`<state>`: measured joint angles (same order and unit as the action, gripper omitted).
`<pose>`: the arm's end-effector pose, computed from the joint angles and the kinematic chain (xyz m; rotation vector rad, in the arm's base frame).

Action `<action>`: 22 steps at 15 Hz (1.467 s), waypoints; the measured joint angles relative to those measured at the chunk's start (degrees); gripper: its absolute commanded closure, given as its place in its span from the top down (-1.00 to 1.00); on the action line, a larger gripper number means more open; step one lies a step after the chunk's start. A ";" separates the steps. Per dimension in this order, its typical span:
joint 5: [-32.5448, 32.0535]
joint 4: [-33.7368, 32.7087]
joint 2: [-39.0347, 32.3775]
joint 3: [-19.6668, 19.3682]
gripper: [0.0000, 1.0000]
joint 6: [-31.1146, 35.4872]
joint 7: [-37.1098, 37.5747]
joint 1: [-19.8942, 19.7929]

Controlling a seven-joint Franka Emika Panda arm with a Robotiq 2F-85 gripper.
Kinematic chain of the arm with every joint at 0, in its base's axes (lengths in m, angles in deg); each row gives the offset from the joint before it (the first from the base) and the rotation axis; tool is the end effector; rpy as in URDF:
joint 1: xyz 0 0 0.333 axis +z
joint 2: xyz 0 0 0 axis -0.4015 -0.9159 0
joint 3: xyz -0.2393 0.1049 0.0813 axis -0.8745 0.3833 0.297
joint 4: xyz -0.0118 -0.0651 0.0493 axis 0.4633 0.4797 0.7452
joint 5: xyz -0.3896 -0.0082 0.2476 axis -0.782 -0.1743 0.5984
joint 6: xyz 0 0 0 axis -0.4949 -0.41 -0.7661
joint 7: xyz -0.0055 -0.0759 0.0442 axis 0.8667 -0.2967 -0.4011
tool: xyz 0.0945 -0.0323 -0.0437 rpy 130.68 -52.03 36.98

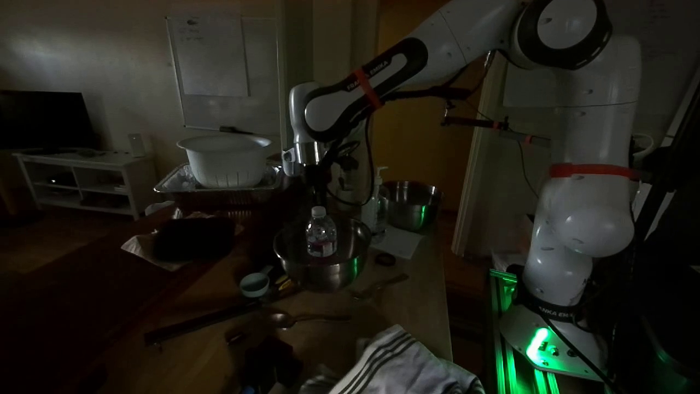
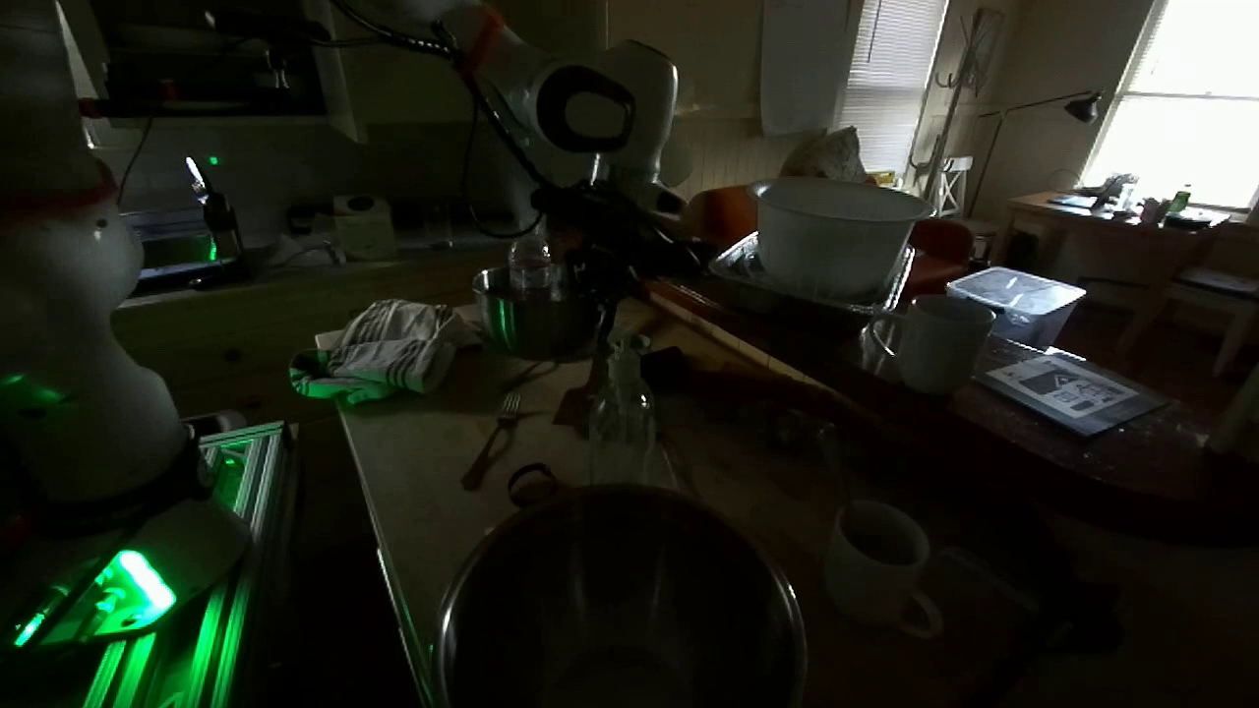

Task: Place the plastic bottle in the bowl in the center and then place the bowl on the top counter

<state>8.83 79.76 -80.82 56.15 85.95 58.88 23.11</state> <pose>0.6063 0.0504 0.2764 -2.9181 -0.7987 0.2150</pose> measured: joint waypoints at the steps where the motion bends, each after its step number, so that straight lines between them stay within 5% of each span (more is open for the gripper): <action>1: 0.00 -0.32 0.96 -0.01 -0.97 -1.34 -0.66 0.00; 6: 0.67 -5.58 3.76 0.64 -0.97 -7.78 -1.43 1.38; 12: 6.93 -19.75 -1.23 2.97 -0.89 -11.70 3.76 4.42; 22: 3.50 -20.15 -3.11 2.64 -0.97 -9.79 7.75 5.09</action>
<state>12.34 59.61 -83.93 58.79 76.16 66.63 28.21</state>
